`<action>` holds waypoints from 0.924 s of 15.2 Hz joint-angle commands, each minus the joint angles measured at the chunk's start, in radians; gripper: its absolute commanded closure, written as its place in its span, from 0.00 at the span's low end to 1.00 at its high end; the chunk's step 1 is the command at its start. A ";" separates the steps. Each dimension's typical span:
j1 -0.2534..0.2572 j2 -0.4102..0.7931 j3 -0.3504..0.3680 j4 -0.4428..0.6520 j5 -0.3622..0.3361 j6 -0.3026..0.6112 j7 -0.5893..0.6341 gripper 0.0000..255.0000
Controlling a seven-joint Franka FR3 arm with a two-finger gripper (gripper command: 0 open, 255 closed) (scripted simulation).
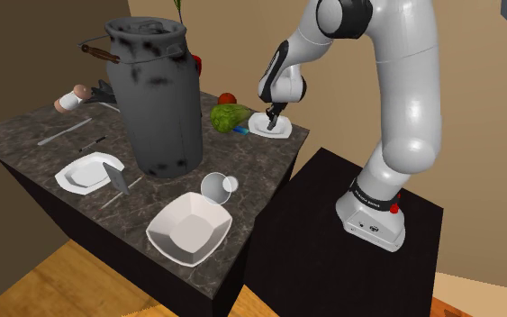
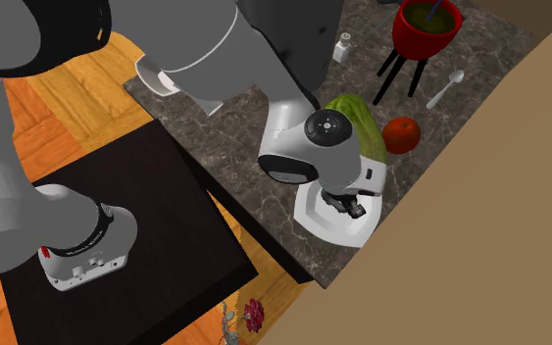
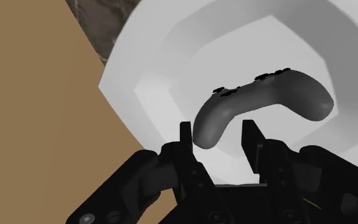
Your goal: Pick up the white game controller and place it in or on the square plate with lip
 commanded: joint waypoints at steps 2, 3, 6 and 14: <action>-0.003 0.009 0.003 -0.001 -0.015 -0.133 0.013 1.00; -0.006 0.008 0.005 -0.002 -0.019 -0.132 0.016 1.00; -0.013 0.006 0.012 -0.003 -0.031 -0.130 0.024 1.00; 0.013 -0.029 -0.017 -0.022 -0.055 -0.149 0.044 0.00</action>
